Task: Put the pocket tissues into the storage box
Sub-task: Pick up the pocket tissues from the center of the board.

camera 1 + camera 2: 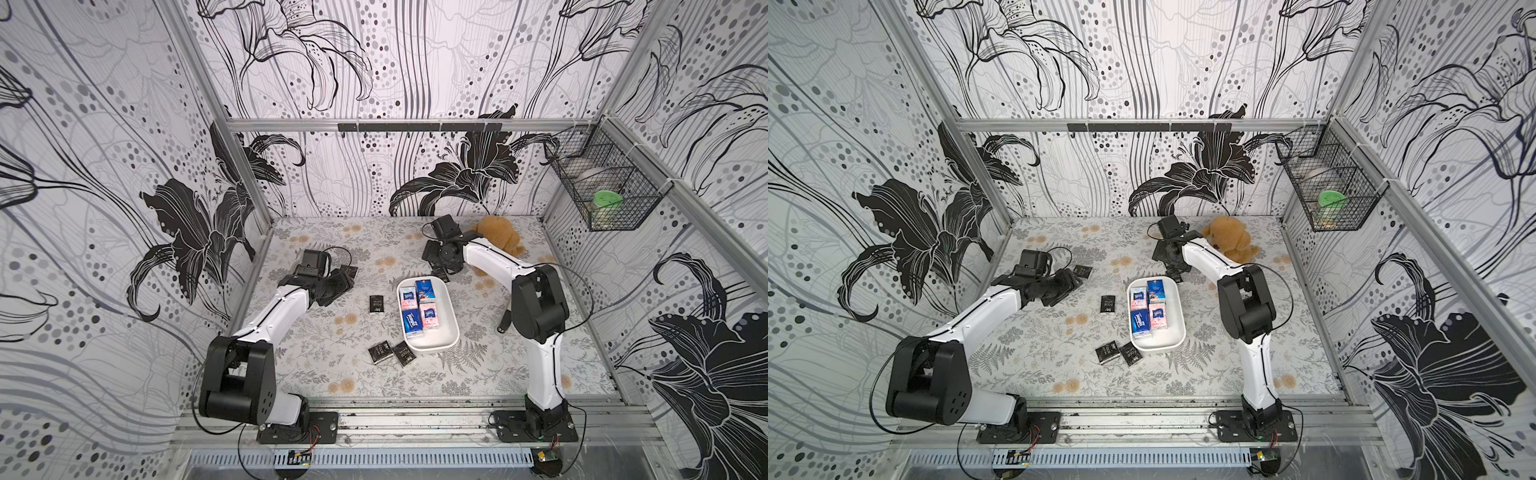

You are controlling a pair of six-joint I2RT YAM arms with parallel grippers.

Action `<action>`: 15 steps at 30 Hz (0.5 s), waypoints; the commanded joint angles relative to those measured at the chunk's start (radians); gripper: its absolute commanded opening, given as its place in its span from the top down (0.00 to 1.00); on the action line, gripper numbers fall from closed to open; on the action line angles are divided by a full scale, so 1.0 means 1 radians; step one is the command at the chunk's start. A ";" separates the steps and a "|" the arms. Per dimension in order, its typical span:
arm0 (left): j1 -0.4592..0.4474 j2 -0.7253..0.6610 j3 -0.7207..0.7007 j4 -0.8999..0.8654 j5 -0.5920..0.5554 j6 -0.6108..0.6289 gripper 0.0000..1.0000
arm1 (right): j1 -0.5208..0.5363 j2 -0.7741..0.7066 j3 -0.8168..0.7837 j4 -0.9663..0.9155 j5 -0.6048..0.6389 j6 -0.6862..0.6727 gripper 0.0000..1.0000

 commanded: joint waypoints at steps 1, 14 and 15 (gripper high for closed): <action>0.006 -0.002 -0.024 0.043 0.008 0.001 0.36 | -0.003 0.064 0.084 -0.059 -0.007 0.053 0.11; 0.005 0.010 -0.055 0.087 0.034 -0.013 0.36 | -0.005 0.140 0.073 -0.048 -0.010 0.130 0.12; 0.006 0.010 -0.056 0.087 0.034 -0.011 0.36 | -0.007 0.155 0.085 -0.054 -0.011 0.134 0.12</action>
